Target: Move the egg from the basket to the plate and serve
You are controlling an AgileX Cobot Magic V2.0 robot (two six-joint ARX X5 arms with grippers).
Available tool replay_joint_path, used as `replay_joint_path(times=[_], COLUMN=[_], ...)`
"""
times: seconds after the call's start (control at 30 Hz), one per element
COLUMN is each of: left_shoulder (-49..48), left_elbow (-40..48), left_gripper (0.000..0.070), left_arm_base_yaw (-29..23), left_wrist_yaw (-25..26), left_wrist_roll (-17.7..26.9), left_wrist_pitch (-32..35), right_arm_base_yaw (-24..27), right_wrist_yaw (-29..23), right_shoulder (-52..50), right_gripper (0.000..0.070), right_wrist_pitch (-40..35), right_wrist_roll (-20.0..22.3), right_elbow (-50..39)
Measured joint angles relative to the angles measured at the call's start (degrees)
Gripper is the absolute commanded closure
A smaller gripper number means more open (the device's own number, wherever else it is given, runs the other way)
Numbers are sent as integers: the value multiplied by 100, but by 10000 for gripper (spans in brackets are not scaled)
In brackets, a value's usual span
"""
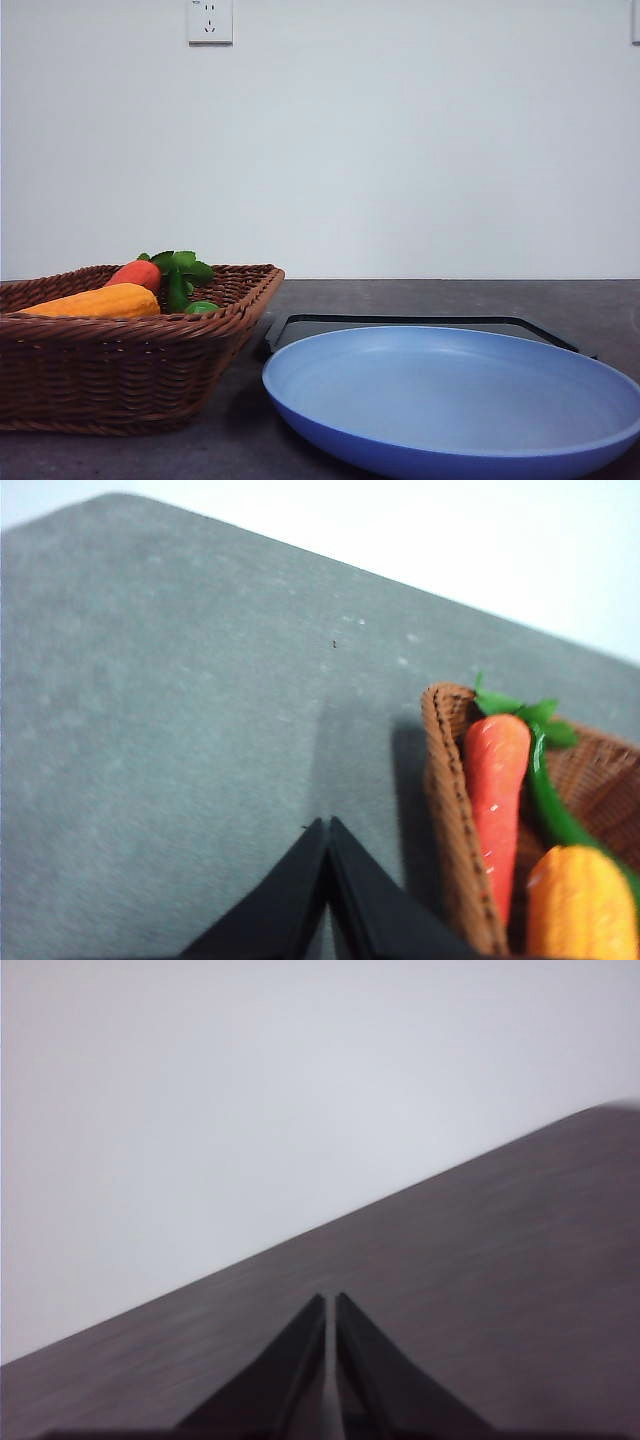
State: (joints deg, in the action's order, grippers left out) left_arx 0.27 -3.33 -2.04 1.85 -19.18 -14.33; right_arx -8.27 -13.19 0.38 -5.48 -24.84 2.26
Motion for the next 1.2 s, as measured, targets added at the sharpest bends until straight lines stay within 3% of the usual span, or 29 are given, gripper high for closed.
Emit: replay_joint_path(times=[0.07,0.13,0.33,0.43,0.63,0.83,1.03,1.2], left_shoulder=[0,0,0,118,927,2046,2858,3693], left_elbow=[0,0,-7,-217,-1300,-2280,-3032,-3453], left_gripper=[700,700,700,700,700,700,700,700], left_arm_base_yaw=[0,0,-7,-7,-7,53,285,536], left_wrist_yaw=[6,136,1450,1796,1918,2338,3320,3653], left_wrist_roll=[-360,-631,-890,-887,-618,-2,264,544], left_wrist_pitch=[0,5,135,32,-325,-645,-850,-1473], right_arm_base_yaw=[-9,-9,-9,-9,-9,-9,-9,-9], right_wrist_yaw=[613,908,1336,1364,1506,2096,2989,3686], right_shoulder=[0,0,0,56,740,1563,2693,3567], right_gripper=[700,700,700,700,700,700,700,700], right_wrist_pitch=[-84,-231,-736,-18,1463,2067,3266,4174], right_wrist_roll=[-208,-326,-696,-860,-908,-519,-2,519], right_elbow=[0,0,36,341,1365,2450,3399,3837])
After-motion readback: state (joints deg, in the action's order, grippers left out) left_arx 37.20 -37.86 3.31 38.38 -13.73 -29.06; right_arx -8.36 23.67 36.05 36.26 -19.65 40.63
